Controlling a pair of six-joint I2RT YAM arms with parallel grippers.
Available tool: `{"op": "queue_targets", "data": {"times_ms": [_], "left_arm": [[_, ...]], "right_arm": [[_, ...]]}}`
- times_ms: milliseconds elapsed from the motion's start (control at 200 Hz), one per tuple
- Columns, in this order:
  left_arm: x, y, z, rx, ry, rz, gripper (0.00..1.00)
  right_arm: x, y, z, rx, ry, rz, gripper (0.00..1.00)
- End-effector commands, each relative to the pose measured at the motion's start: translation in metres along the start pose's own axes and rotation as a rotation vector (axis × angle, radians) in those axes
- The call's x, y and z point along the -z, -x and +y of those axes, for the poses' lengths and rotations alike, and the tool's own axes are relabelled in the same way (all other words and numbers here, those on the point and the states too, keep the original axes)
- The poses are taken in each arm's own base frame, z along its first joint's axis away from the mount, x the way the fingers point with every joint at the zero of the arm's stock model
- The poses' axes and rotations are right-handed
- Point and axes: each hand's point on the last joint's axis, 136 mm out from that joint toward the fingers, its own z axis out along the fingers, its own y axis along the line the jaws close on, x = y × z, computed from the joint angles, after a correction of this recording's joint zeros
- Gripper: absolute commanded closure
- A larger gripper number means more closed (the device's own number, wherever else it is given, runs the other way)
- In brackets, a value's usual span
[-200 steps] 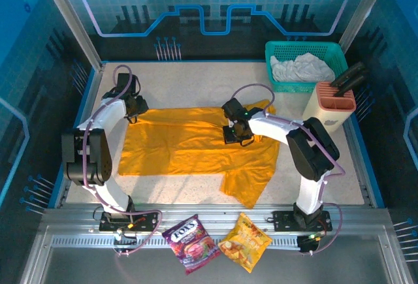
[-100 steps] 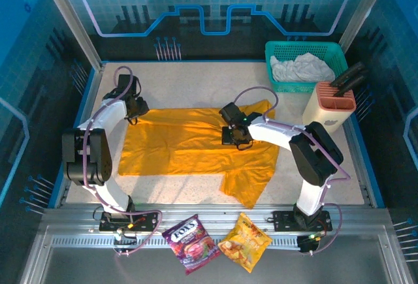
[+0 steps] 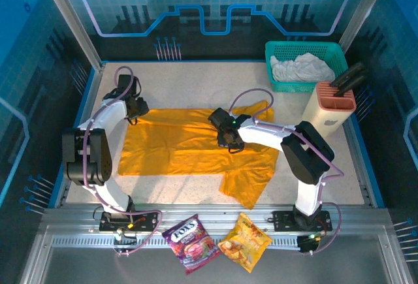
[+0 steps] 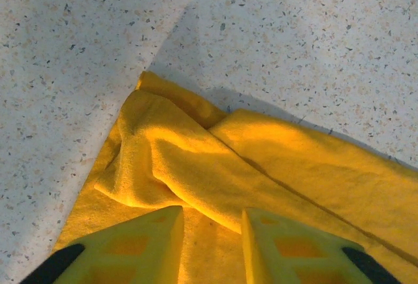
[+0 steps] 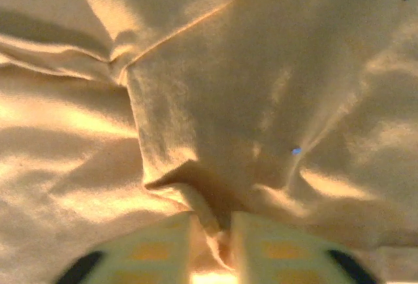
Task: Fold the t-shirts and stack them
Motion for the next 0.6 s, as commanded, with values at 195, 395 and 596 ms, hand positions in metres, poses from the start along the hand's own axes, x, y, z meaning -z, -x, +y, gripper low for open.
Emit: {"op": "queue_targets", "data": {"times_ms": [195,395,596], "left_arm": [[0.002,-0.001,-0.009,-0.064,-0.006,-0.008,0.59],[-0.024,-0.008,-0.001,-0.056,0.072,0.055,0.7],[-0.043,0.003,0.005,-0.017,0.141,0.048,0.82]], "right_arm": [[0.067,0.026,0.003,0.095,0.003,-0.145,0.55],[0.069,0.047,-0.021,0.054,0.077,-0.117,0.71],[0.048,0.041,-0.049,0.007,0.104,-0.063,1.0]]}}
